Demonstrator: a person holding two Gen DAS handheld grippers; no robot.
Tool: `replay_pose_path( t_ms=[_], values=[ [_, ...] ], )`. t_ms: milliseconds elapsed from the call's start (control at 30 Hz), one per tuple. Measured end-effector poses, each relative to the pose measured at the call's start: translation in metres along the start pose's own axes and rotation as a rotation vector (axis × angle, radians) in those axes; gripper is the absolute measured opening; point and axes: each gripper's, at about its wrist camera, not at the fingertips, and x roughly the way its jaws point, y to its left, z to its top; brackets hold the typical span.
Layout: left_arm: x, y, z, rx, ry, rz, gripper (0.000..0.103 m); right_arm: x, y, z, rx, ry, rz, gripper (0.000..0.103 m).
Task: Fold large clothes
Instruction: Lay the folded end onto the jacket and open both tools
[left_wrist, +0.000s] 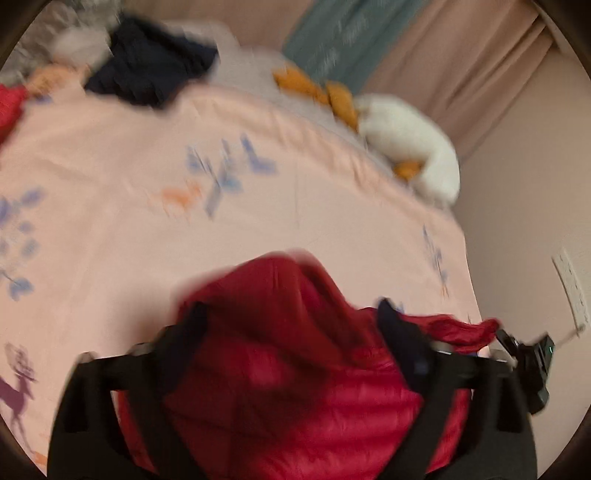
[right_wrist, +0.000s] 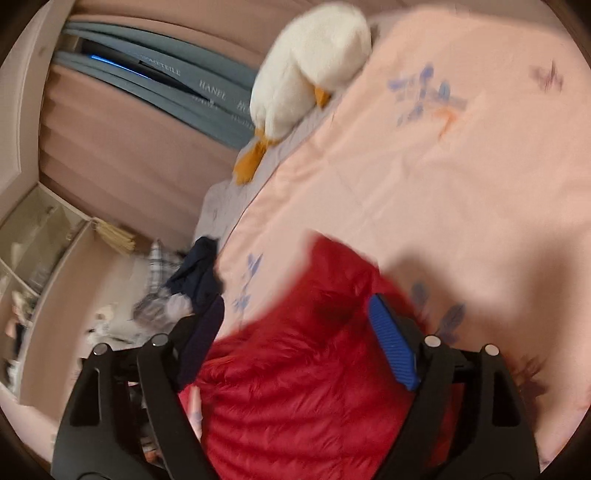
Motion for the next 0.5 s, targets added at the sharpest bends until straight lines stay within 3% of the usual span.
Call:
replay_pose_path(
  t_ms=[133,200,267,400,500],
  values=[
    [-0.024,-0.001,0.008,0.066,-0.034,0.047,0.096,-0.008,0.036,-0.014,-0.24,0.022,-0.1,0.082],
    [-0.028,0.0,0.003,0.109,-0.031,0.085,0.096,0.0,0.055,-0.036,-0.419,0.073,-0.19,0.082],
    [-0.028,0.0,-0.009,0.157,-0.003,0.104,0.096,0.015,0.057,-0.056,-0.518,0.134,-0.271,0.082],
    [-0.008,0.001,-0.045,0.275,0.063,0.188,0.096,0.052,0.035,-0.085,-0.604,0.205,-0.459,0.081],
    [0.013,0.007,-0.064,0.318,0.12,0.243,0.096,0.066,0.011,-0.083,-0.539,0.23,-0.474,0.081]
  ],
)
